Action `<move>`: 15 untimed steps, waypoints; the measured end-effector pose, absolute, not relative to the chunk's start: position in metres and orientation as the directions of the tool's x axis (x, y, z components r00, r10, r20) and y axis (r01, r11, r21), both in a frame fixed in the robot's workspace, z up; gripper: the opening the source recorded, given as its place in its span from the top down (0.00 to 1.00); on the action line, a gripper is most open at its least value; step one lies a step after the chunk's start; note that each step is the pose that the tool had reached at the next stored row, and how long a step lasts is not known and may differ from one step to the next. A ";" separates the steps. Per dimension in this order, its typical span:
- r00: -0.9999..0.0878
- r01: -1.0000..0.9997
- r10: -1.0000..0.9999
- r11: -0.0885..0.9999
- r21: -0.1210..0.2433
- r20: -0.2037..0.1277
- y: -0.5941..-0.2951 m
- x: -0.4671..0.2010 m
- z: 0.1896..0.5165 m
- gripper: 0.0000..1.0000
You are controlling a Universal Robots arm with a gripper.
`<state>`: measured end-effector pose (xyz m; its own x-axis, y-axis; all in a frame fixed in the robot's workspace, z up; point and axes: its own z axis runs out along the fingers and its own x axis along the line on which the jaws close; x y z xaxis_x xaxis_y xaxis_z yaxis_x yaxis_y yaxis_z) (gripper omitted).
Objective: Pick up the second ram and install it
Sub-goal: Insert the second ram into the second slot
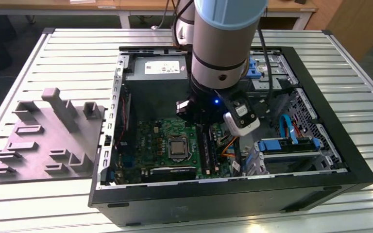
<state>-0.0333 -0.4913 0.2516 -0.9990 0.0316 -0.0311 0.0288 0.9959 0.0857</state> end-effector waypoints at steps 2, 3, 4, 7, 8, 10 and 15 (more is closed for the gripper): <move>-0.999 0.029 0.032 0.996 0.086 -0.031 -0.491 -0.032 0.250 0.89; -0.999 0.029 0.032 0.996 0.086 -0.031 -0.491 -0.032 0.250 0.89; -0.999 0.029 0.032 0.996 0.086 -0.031 -0.491 -0.031 0.249 0.89; -0.999 0.029 0.032 0.996 0.086 -0.031 -0.491 -0.030 0.247 0.89; -0.999 0.029 0.032 0.996 0.086 -0.031 -0.491 -0.029 0.247 0.89; -0.999 0.029 0.032 0.996 0.086 -0.031 -0.491 -0.029 0.245 0.89; -0.999 0.029 0.032 0.996 0.086 -0.031 -0.491 -0.029 0.242 0.89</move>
